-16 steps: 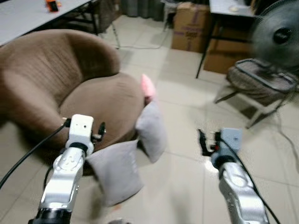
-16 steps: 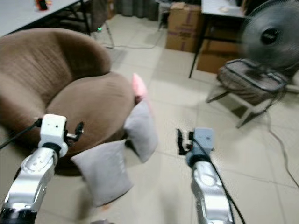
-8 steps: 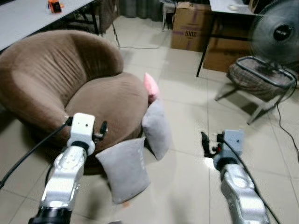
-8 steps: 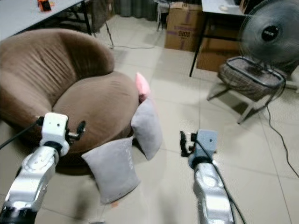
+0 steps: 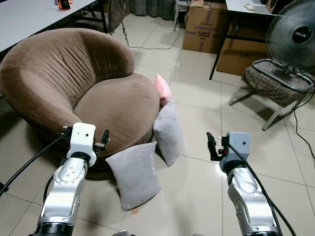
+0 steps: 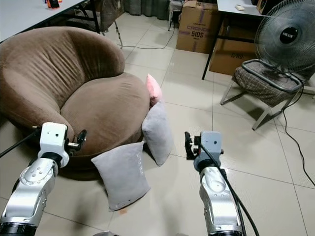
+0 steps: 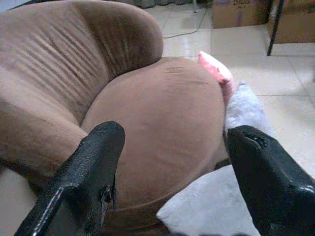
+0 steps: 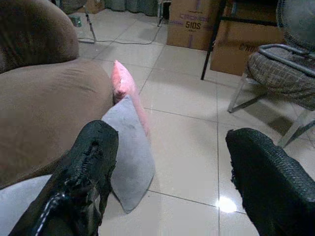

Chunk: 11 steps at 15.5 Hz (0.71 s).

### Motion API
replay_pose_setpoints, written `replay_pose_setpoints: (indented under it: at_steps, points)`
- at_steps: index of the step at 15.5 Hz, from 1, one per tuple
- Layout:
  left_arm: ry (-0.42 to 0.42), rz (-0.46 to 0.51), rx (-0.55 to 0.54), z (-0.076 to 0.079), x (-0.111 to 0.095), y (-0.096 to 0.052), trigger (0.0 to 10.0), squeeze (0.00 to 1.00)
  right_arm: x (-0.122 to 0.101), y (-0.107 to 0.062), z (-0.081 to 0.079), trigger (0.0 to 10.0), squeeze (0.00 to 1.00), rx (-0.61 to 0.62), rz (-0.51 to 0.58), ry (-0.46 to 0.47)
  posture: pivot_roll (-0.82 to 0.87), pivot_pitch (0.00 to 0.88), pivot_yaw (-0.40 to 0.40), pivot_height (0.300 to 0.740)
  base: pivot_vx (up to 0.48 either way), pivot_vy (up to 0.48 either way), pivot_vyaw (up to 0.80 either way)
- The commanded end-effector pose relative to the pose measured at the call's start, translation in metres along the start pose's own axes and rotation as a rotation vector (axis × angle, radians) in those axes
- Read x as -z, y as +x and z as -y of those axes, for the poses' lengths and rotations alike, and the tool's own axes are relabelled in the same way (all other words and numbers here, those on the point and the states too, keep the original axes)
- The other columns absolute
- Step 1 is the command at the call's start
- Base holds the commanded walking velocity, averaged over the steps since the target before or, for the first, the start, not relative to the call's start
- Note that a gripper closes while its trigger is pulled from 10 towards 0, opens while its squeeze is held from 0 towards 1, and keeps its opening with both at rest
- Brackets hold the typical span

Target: Move the pillow to the sofa from floor

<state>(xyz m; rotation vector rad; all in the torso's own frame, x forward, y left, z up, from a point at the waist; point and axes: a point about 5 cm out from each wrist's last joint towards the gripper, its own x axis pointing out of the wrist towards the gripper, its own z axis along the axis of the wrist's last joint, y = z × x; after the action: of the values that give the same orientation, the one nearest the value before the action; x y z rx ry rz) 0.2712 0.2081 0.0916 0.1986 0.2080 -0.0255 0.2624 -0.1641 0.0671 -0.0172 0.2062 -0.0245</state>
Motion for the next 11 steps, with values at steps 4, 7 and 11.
replay_pose_setpoints:
  at_steps: [4, 7, 11]
  points:
    - [-0.004, 0.003, 0.012, 0.0001, -0.0017, -0.0019, 10.0, 0.0, -0.0005, 0.0005, -0.0096, 10.0, 0.0, -0.114, -0.012, 0.031, -0.02, 0.024, -0.004, 0.74, 0.308, 0.0, 0.4]
    - [-0.003, 0.0, 0.013, 0.0007, -0.0009, -0.0023, 10.0, 0.0, 0.0001, 0.0022, -0.0127, 10.0, 0.0, -0.129, -0.004, 0.05, -0.01, 0.024, -0.01, 0.74, 0.304, 0.0, 0.8]
    - [0.008, -0.001, 0.015, 0.0018, -0.0011, -0.0048, 10.0, 0.0, 0.0027, 0.0018, -0.0078, 10.0, 0.0, -0.114, -0.028, 0.072, -0.01, 0.031, -0.009, 0.74, 0.304, 0.0, 0.57]
